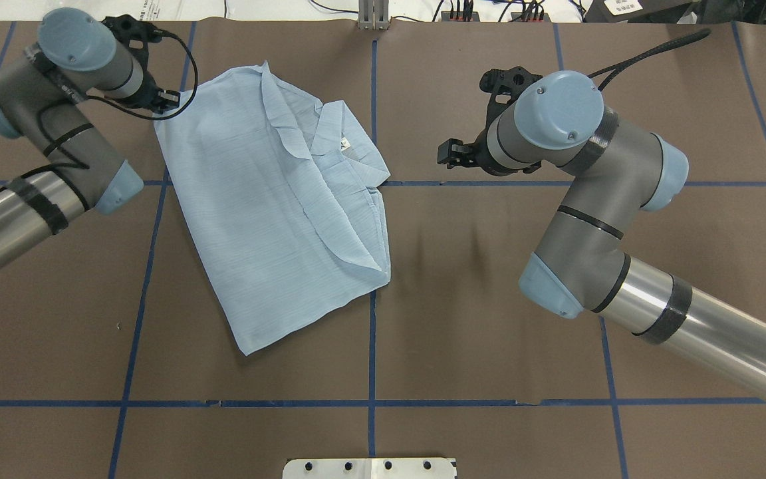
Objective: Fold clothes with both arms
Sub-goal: 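Raise the left gripper away while the right gripper moves toward the shirt, then lower the right gripper onto the folded shirt's collar area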
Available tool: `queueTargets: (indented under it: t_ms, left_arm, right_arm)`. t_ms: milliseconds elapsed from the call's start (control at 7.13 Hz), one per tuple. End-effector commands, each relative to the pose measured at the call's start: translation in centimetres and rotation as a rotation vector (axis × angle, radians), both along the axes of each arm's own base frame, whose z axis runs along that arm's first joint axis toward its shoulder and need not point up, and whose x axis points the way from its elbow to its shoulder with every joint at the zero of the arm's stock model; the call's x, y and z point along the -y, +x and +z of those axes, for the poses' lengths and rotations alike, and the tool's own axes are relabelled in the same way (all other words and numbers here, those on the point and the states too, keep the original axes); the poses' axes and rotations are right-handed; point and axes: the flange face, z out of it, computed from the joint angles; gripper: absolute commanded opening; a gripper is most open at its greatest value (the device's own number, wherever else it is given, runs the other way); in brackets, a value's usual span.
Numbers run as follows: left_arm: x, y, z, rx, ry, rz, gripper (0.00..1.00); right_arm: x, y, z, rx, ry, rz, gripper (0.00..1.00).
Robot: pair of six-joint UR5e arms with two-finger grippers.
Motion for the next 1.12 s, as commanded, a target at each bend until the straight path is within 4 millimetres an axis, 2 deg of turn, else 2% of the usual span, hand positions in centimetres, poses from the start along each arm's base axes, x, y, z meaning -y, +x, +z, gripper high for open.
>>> queueTargets:
  t_ms: [0,140,421,561,701,982]
  left_arm:
    - [2.4,-2.1,-1.0,-0.048,0.054,0.044,0.99]
    - [1.5,-2.6,-0.2,-0.068,0.060,0.072,1.00]
    - [-2.1,-4.3,-0.1,-0.165,0.049,0.149,1.00]
    - [-3.6,-5.2,0.3,-0.179,0.049,0.141,1.00]
    - [-4.1,-5.5,0.1,-0.190,0.045,0.127,1.00]
    - [-4.2,-5.6,0.1,-0.194,0.038,0.120,1.00]
  right_arm:
    - [-0.3,-0.7,-1.2,0.007,0.001,-0.006,1.00]
    - [-0.3,-2.7,-2.6,0.018,-0.025,0.004,1.00]
    - [2.6,-9.8,-7.0,0.018,-0.172,0.081,1.00]
    - [3.4,-12.6,-8.2,0.015,-0.226,0.108,0.99]
    - [3.8,-13.9,-9.2,0.014,-0.250,0.139,0.98]
    - [3.1,-15.9,-8.1,-0.012,-0.261,0.185,0.91]
